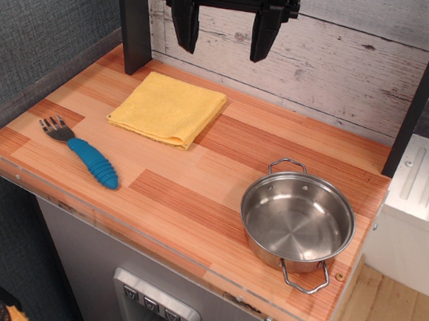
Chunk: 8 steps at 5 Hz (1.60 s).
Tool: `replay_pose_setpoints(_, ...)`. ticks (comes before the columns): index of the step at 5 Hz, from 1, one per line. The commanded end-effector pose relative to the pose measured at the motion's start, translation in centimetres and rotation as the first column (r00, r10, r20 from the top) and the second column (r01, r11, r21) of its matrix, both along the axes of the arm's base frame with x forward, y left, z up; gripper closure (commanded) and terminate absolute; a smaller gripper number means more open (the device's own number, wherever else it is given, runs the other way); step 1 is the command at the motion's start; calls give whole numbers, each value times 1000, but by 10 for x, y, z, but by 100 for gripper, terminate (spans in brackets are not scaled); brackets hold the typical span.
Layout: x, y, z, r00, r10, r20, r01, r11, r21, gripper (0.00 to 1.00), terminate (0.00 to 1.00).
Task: Move towel between fork and pot
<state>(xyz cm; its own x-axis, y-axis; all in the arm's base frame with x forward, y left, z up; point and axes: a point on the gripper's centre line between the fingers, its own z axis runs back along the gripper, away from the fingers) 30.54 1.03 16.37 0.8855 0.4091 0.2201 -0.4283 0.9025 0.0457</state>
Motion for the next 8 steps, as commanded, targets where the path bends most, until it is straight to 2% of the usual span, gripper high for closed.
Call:
replay_pose_setpoints(1,0,0,0,1000,0,0,0,1000,0,0,0)
replay_pose_setpoints(2,17,9,-11,997,64,-43,-64,998,7,0,0)
replay_pose_setpoints(4,33,48,-44,979,178,-101,-181,983,-23,0,0)
replay_pose_setpoints(6,47,85,-69,978,161,-132,-160,987,21,0,0)
replay_pose_setpoints(7,53,94,-81,984,110,-138,-107,994,28,0,0)
replay_pose_setpoints(8,59,108,-97,989,82,-123,-78,996,37,0,0)
